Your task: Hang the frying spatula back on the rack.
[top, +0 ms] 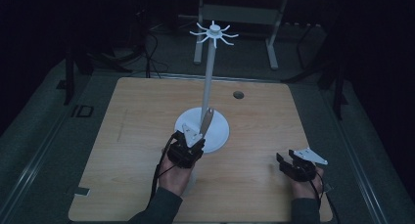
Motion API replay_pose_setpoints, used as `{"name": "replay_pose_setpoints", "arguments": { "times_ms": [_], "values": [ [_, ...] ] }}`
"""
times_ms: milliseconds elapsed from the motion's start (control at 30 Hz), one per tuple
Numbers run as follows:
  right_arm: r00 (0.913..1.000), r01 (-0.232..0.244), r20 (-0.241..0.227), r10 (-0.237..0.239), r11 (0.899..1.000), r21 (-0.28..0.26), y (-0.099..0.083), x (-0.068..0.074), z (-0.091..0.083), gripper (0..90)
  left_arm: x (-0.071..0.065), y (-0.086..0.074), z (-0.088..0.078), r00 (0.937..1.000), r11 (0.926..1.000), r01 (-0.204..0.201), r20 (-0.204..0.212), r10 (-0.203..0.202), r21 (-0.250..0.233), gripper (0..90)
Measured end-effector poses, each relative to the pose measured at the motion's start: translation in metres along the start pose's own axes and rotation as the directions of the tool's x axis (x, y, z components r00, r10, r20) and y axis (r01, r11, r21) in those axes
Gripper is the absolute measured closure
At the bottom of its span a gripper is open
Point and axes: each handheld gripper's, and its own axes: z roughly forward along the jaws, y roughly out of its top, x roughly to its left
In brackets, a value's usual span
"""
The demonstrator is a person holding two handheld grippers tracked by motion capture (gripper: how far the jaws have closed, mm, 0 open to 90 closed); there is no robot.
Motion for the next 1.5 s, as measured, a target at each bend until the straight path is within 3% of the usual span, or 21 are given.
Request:
{"name": "replay_pose_setpoints", "arguments": {
  "times_ms": [233, 267, 333, 1100, 1500],
  "values": [
    [1.0000, 0.001, 0.003, -0.001, 1.000, 0.001, 0.000, -0.001, 0.000, 45.2, -0.003, 0.005, -0.007, 0.9999, 0.9967, 0.015, -0.005, -0.015, -0.079, 75.1],
    [1.0000, 0.003, 0.001, -0.003, 1.000, 0.000, 0.000, 0.000, 0.001, 45.3, -0.003, 0.006, -0.008, 0.9999, 0.9937, 0.010, 0.000, -0.010, -0.111, 75.1],
    [1.0000, 0.006, 0.000, -0.006, 1.000, 0.001, 0.001, 0.001, 0.001, 45.2, -0.003, 0.007, -0.009, 1.0000, 0.9914, 0.004, 0.005, -0.004, -0.131, 75.1],
    [1.0000, 0.003, -0.002, -0.003, 1.000, 0.001, 0.000, 0.000, 0.001, 44.9, 0.000, 0.022, -0.015, 0.9988, 0.9724, 0.038, -0.021, -0.044, -0.230, 75.1],
    [1.0000, 0.004, -0.003, -0.004, 1.000, 0.003, 0.000, 0.000, 0.002, 45.0, -0.001, 0.032, -0.013, 0.9981, 0.9658, 0.022, -0.049, -0.036, -0.258, 75.0]
  ]
}}
